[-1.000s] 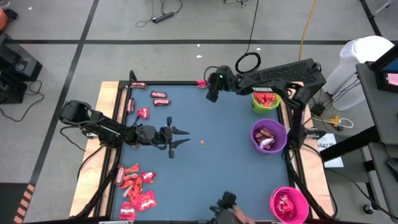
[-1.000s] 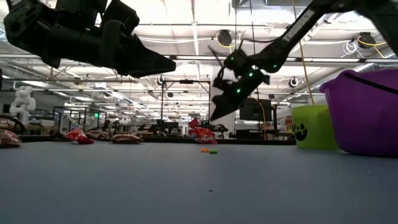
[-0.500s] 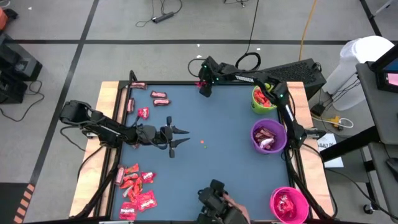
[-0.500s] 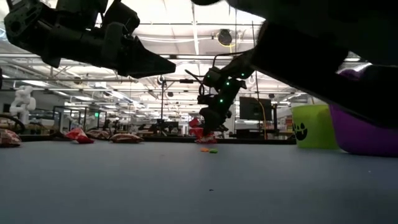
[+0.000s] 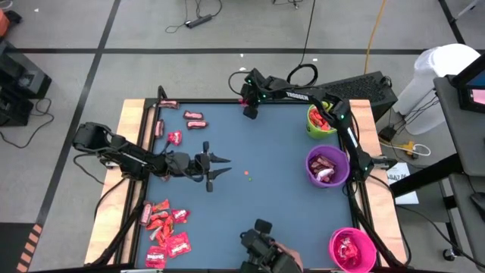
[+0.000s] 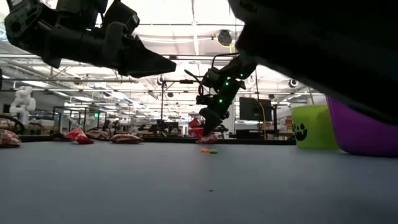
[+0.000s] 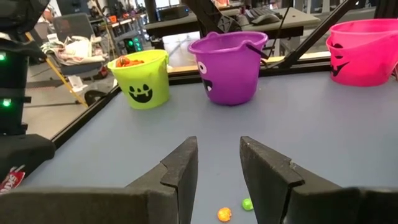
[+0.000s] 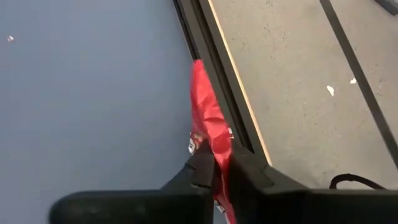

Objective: Organize candy in baskets
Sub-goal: Put the red candy pack into the pink bucket

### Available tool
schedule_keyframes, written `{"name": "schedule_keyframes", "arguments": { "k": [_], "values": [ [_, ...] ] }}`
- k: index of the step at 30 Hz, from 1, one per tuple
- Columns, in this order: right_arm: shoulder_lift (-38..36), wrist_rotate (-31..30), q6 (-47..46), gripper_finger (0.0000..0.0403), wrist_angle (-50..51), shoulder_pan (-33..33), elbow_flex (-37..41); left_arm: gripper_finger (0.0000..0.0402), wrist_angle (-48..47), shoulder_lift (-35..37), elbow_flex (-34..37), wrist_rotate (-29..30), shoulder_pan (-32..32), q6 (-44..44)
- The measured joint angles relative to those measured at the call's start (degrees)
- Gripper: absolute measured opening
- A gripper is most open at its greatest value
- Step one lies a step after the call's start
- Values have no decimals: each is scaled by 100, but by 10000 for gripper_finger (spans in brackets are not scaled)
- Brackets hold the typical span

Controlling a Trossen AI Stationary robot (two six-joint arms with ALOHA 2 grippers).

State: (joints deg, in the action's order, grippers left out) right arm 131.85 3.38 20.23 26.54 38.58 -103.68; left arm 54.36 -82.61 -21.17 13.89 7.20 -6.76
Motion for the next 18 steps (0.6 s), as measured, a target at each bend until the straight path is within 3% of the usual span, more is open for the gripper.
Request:
{"name": "schedule_keyframes", "arguments": {
  "k": [8,15,18],
  "values": [
    [-520,-530,247,15,633,-320,7,128,65,0,0,-1,0,15],
    [-1563,-691,24,5,1883,-1107,4,130,76,0,0,-24,-7,52],
    [-2056,-678,-306,6,2574,-1615,2,148,-17,0,2,-26,-11,64]
  ]
}}
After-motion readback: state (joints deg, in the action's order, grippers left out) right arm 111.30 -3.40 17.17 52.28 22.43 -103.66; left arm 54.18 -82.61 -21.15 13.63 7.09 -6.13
